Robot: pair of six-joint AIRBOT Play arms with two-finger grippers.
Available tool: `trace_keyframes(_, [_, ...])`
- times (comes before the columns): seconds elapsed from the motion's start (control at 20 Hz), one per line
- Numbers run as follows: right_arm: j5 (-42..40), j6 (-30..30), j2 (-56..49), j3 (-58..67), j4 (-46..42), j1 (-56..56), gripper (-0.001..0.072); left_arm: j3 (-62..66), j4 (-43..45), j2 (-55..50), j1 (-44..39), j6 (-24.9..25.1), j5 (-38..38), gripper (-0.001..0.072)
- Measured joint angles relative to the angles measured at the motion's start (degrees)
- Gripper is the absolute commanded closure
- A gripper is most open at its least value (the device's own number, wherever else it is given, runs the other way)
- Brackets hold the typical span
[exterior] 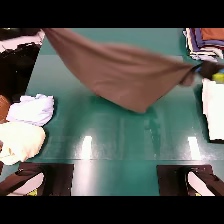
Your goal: Fold the shirts.
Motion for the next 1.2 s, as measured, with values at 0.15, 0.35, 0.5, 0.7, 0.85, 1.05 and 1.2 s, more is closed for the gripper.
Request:
trace_keyframes(0.15, [1.60,-0.68,4.81,7.87,-0.70,-3.23,0.0698,0.04,0.00,9.09,0.35,0.66,2.36,0.0682])
trace_keyframes(0.35, [3.26,-1.68,9.05,17.88,-0.94,-6.71,0.0698,2.69,-0.07,17.77,0.50,1.01,5.73,0.0682])
trace_keyframes(0.5, [4.50,-2.71,10.32,25.64,-1.14,-9.51,0.0698,8.57,0.00,20.33,0.52,1.07,5.29,0.0683])
trace_keyframes(0.7, [7.91,-3.63,8.55,36.96,-1.29,-13.75,0.0699,14.23,0.50,21.35,0.52,1.16,3.67,0.0683])
trace_keyframes(0.85, [13.55,-3.72,3.65,44.94,-1.16,-15.96,0.0699,15.65,3.28,19.23,0.52,1.07,-1.31,0.0682])
trace_keyframes(1.05, [20.83,-2.60,-4.17,44.26,-1.36,-12.96,0.0698,14.23,6.29,10.78,0.52,-0.42,-11.67,0.0682])
trace_keyframes(1.2, [23.61,-2.14,-10.75,36.52,-4.37,-6.62,0.0699,8.81,7.54,2.03,0.52,-2.05,-16.00,0.0681])
